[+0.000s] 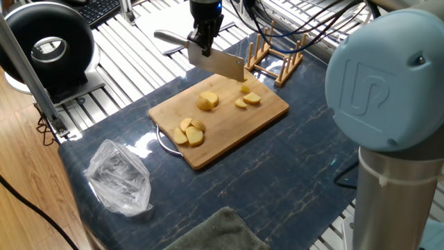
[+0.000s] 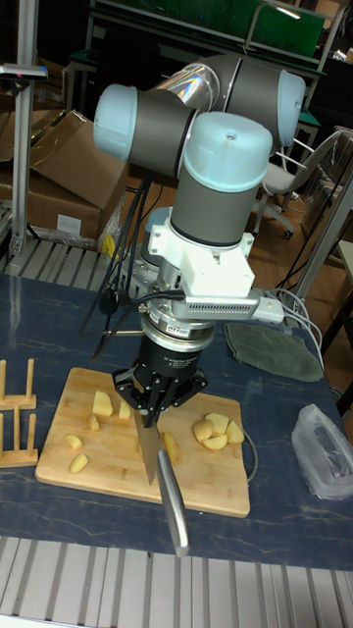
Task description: Chop the potatoes
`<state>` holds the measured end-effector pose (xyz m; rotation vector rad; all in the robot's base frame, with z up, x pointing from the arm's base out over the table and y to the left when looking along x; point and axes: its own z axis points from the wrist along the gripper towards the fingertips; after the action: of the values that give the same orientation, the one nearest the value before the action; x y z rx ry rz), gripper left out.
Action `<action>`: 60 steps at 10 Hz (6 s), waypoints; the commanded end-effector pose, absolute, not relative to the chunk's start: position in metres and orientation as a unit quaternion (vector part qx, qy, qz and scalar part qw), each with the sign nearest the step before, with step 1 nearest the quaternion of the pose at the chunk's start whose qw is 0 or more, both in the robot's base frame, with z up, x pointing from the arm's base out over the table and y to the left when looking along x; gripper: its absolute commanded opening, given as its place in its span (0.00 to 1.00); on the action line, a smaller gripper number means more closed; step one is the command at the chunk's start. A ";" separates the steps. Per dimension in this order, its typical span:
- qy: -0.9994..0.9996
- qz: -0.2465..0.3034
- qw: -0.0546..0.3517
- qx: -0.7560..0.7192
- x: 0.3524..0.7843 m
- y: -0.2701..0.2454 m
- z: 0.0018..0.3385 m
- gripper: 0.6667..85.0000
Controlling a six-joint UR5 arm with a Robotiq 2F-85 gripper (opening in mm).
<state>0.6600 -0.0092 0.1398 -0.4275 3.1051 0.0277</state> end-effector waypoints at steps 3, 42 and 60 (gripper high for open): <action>0.990 0.028 0.019 -0.135 0.668 -0.001 0.141 0.00; 0.990 0.051 0.042 -0.121 0.638 0.027 0.088 0.00; 0.991 0.059 0.035 -0.114 0.632 0.024 0.093 0.00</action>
<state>0.6329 0.0228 0.0919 -0.3423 3.0503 0.1447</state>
